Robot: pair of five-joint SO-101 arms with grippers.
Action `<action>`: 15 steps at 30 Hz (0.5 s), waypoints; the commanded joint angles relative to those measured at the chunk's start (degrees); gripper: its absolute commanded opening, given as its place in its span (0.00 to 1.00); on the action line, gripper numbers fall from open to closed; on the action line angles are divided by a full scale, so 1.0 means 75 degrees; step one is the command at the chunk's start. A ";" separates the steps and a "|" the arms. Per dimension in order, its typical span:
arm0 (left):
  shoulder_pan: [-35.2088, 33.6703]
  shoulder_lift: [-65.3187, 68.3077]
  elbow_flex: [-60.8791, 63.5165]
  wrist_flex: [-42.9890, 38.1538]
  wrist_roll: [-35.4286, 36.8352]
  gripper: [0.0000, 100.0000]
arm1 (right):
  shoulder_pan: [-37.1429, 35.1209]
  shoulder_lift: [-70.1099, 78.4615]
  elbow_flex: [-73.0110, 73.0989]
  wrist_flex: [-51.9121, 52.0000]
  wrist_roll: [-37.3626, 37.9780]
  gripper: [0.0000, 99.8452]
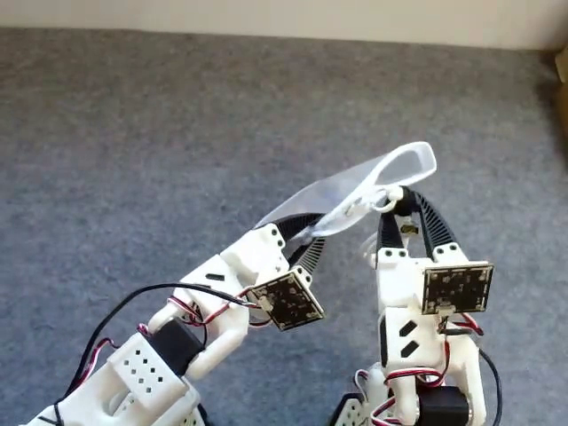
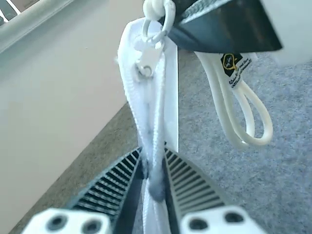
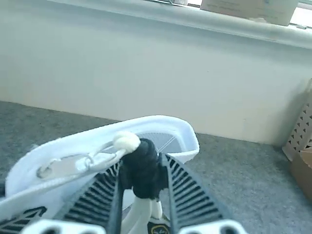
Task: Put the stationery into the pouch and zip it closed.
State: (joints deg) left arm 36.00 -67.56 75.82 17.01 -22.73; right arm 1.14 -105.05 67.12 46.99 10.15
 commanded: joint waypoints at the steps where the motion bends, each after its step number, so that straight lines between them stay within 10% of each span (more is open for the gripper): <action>1: -0.0264 0.0006 0.0252 0.0000 -0.0059 0.00 | 0.0568 -0.0018 -0.0158 -0.0358 -0.0164 0.01; 15: -0.0252 0.0006 -0.0053 0.0000 0.0000 0.07 | -0.0498 -0.0029 -0.0193 0.0779 0.0574 0.01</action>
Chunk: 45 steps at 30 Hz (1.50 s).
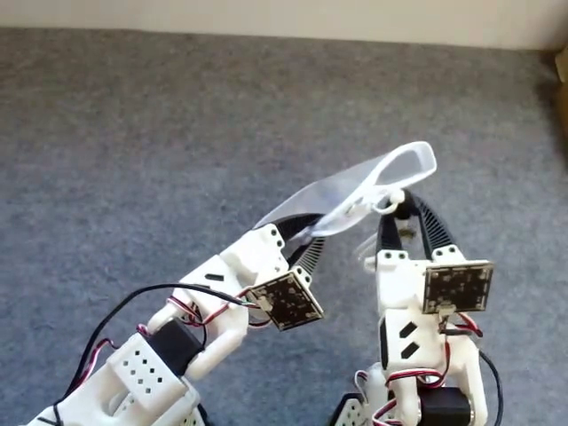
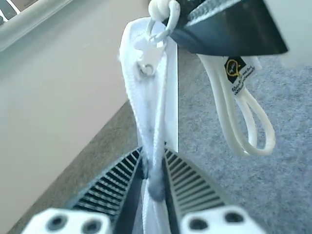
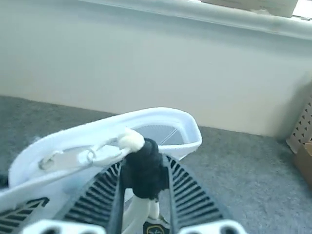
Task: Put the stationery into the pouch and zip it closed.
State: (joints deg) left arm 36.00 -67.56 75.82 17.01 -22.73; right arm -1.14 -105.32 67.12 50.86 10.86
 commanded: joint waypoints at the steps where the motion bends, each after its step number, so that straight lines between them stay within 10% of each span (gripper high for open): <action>1: -0.0252 0.0006 -0.0088 0.0000 0.0094 0.10 | -0.0393 0.0006 -0.0193 0.0334 0.0633 0.01; 45: 0.0064 -0.2549 -0.0205 0.1278 0.1008 0.15 | -0.2772 0.0006 -0.1237 0.2737 0.1559 0.01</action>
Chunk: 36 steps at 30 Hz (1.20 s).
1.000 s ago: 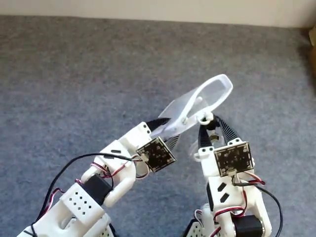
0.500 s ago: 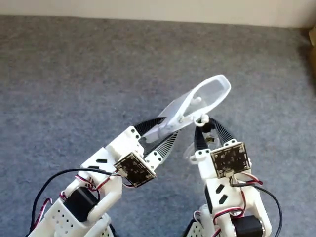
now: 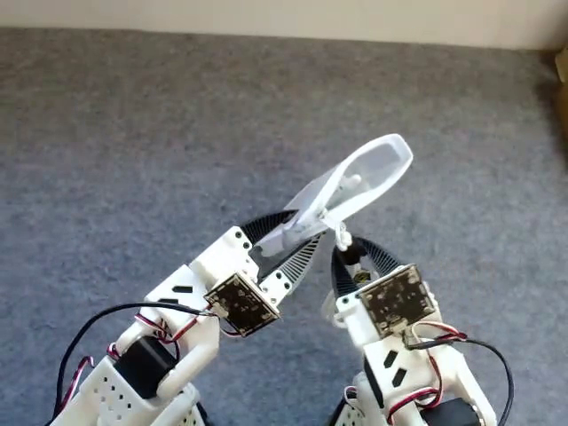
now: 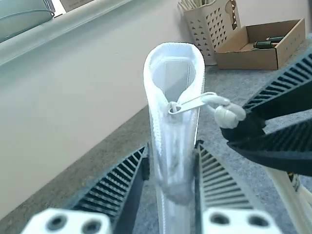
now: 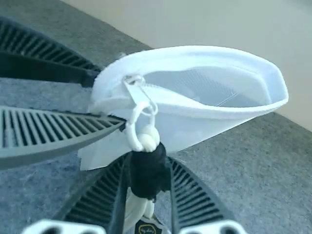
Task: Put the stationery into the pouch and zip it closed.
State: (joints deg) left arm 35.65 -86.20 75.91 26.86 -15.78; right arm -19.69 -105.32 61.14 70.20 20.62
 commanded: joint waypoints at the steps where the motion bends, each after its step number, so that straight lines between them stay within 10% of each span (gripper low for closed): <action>1: 0.0111 -0.0076 -0.0205 -0.0035 0.0082 0.15 | -0.0416 0.0006 -0.0451 0.0229 0.0281 0.01; 36: 0.0428 -0.0111 0.0568 -0.1160 0.0047 0.01 | -0.1858 0.0006 -0.1201 0.0381 -0.0504 0.01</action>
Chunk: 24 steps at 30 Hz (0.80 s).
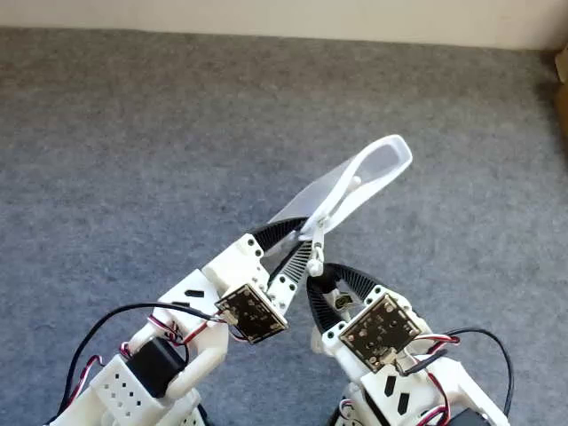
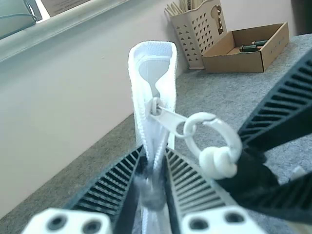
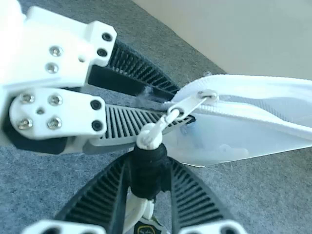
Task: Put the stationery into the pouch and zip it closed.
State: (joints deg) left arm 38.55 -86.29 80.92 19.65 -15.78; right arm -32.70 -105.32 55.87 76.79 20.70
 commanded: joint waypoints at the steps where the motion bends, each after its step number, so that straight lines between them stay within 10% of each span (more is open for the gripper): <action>1: 0.0029 -0.0100 -0.0053 -0.0199 0.0047 0.01 | -0.0123 0.0006 -0.0486 -0.0697 -0.0703 0.01; 17: -0.0803 -0.0111 -0.0064 0.0410 0.0070 0.01 | -0.0053 0.0006 -0.0416 -0.3147 -0.2239 0.01; 24: -0.1096 -0.0111 -0.0346 0.0867 0.0094 0.01 | 0.1506 0.0018 -0.0393 -0.3827 -0.2286 0.01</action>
State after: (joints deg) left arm 32.84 -87.16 80.40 24.13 -15.87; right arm -26.37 -104.44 55.69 52.44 4.35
